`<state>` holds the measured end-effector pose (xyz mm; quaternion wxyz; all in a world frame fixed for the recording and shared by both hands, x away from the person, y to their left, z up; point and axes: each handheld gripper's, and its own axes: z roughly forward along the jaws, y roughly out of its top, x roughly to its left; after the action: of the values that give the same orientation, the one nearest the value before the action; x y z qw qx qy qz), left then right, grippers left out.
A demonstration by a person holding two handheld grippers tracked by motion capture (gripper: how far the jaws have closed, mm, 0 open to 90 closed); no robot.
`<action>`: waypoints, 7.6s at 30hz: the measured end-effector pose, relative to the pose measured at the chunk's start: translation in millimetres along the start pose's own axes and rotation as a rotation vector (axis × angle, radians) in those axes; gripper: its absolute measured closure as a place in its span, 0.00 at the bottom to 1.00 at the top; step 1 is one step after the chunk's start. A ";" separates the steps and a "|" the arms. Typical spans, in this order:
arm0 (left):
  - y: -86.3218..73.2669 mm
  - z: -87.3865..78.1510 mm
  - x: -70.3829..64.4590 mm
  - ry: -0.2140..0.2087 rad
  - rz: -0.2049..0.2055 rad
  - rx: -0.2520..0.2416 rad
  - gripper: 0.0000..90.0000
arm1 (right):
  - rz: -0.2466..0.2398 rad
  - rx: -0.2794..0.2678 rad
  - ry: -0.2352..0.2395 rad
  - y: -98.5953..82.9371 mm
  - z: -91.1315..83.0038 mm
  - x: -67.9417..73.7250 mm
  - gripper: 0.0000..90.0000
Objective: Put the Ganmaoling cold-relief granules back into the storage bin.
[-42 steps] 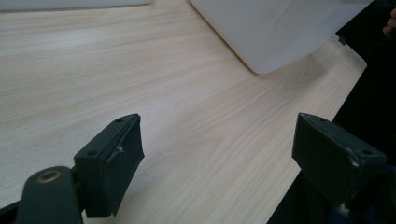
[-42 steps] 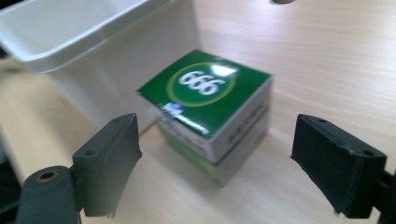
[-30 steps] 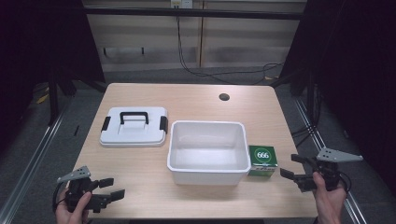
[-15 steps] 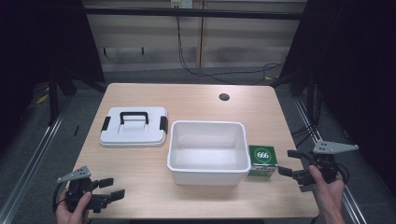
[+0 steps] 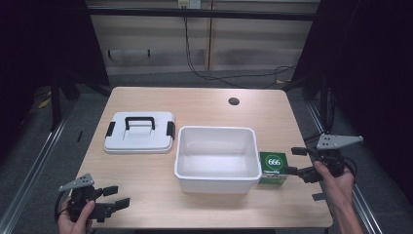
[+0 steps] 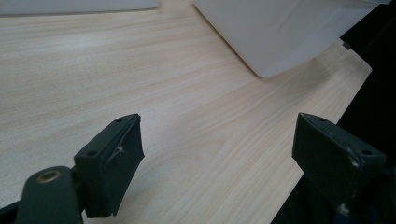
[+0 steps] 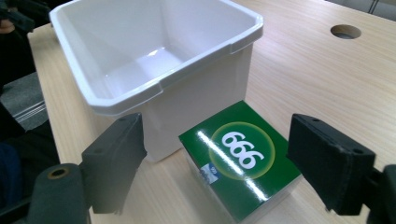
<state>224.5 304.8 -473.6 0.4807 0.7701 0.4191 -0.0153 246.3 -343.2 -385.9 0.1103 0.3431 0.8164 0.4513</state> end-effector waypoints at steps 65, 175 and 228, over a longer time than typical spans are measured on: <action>-0.3 -0.4 -0.5 -0.020 0.013 -0.001 0.18 | -0.384 0.673 0.207 60.1 79.7 -15.0 0.10; -0.3 -0.5 -1.5 -0.013 0.013 -0.008 0.18 | -0.341 0.562 0.097 39.2 34.1 -23.9 0.18; -0.3 -0.5 -1.9 -0.019 0.014 -0.008 0.18 | -0.312 0.244 0.109 100.1 -27.7 -17.9 0.18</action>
<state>222.9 304.0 -472.8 0.4878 0.7709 0.4093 -0.0174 292.0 -337.5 -291.1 0.0921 0.1982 0.9130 0.3445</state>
